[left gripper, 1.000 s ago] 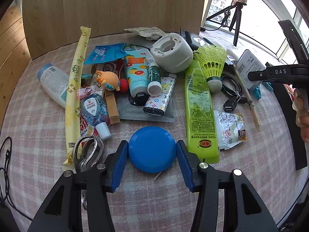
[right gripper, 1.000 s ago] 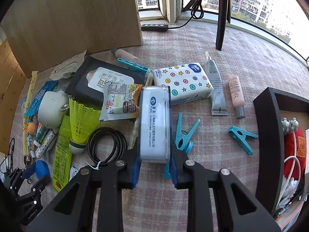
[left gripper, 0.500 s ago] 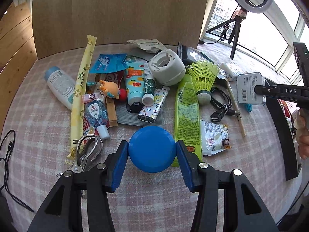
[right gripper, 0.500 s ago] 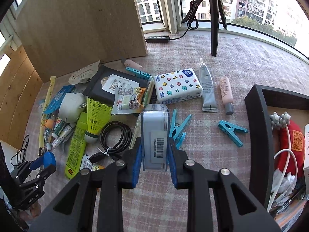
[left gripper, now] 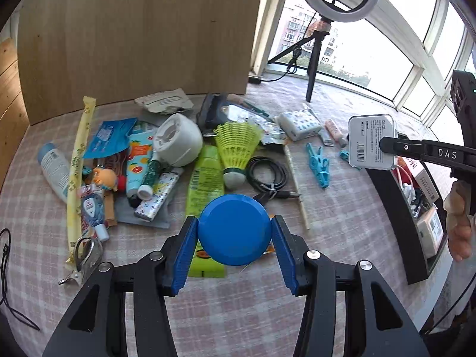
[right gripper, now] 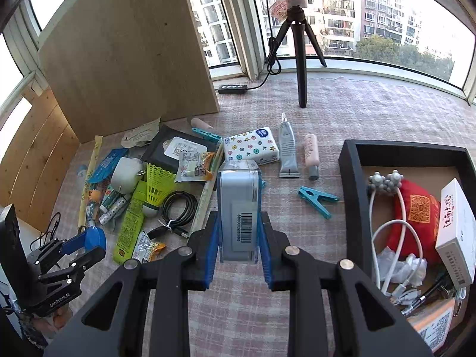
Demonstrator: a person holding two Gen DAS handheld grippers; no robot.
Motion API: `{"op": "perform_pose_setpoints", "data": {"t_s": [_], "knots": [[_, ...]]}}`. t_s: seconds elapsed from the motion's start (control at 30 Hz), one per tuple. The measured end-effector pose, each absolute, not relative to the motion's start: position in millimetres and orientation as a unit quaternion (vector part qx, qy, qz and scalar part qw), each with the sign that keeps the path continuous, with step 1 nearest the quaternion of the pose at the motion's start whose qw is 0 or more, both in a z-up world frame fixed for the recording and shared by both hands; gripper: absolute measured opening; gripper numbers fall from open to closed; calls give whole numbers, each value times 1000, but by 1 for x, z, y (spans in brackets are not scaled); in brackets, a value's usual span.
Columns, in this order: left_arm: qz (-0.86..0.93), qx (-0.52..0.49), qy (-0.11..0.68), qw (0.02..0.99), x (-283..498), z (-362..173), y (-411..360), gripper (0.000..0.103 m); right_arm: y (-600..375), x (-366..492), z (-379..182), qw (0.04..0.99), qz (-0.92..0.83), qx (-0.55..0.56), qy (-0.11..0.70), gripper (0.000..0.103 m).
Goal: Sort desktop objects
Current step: 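Carry the blue lid and white box into the tray and open both grippers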
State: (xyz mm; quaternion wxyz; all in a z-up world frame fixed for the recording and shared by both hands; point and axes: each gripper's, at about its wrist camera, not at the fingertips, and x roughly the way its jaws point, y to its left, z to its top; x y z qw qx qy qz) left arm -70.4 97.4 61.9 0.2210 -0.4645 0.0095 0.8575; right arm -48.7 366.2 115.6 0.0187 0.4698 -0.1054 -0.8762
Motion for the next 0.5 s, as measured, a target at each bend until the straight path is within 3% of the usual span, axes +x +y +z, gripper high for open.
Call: {"op": "perform_pose_setpoints", "data": {"t_s": [0.5], "knots": [[824, -450, 54, 339, -23, 111, 295, 48, 553, 57, 140, -110, -872, 452, -152, 24]]}}
